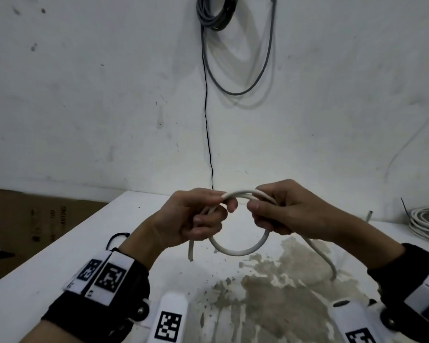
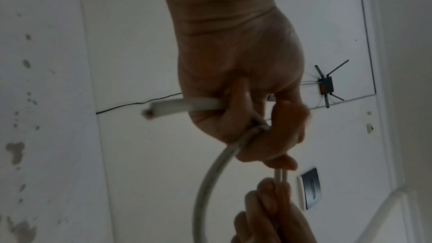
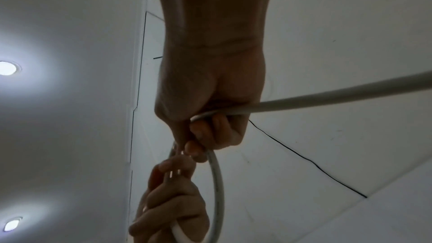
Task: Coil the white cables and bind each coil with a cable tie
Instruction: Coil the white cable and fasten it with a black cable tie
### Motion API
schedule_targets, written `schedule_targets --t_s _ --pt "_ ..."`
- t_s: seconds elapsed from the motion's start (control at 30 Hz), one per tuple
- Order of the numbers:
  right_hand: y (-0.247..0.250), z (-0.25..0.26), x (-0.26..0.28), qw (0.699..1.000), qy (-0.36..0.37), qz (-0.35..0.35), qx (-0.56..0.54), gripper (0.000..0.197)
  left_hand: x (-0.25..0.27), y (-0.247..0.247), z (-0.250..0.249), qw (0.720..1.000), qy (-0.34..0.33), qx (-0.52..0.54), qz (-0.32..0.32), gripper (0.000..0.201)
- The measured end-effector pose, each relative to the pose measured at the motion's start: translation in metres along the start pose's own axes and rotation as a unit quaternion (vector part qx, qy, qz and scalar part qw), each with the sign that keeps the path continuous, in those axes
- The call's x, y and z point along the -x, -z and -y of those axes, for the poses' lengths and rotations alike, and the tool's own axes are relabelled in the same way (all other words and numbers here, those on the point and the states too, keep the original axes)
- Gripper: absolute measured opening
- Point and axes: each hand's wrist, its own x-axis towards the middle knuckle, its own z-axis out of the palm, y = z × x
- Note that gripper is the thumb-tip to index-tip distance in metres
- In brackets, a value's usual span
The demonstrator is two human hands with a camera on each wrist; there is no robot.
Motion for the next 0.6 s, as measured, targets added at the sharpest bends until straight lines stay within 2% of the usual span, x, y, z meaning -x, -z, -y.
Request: schedule_targets --t_s 0.07,0.13,0.23,0.33,0.47,0.6 --pt "0.005 0.000 -0.002 0.998 -0.021 -0.041 -0.042 0.032 0.000 0.001 0.000 0.997 -0.035 -0.034 -0.068 0.022" --pt "0.008 -0.003 -0.004 0.995 -0.039 -0.072 -0.065 0.035 0.000 0.000 -0.001 0.986 -0.049 -0.093 -0.128 0.029" --pt "0.008 -0.005 -0.006 0.989 -0.064 -0.084 -0.102 0.035 -0.003 -0.007 0.002 0.973 -0.036 -0.159 -0.161 0.045" --pt "0.001 -0.005 -0.011 0.978 -0.074 -0.117 -0.160 0.034 -0.011 -0.020 0.009 0.975 -0.066 -0.075 -0.198 0.045" --pt "-0.009 -0.005 -0.016 0.964 -0.076 -0.164 -0.197 0.035 -0.023 -0.034 0.015 0.950 -0.130 0.121 -0.256 0.039" --pt "-0.013 -0.004 -0.021 0.952 -0.072 -0.191 -0.228 0.035 -0.029 -0.037 0.017 0.929 -0.145 0.171 -0.294 0.048"
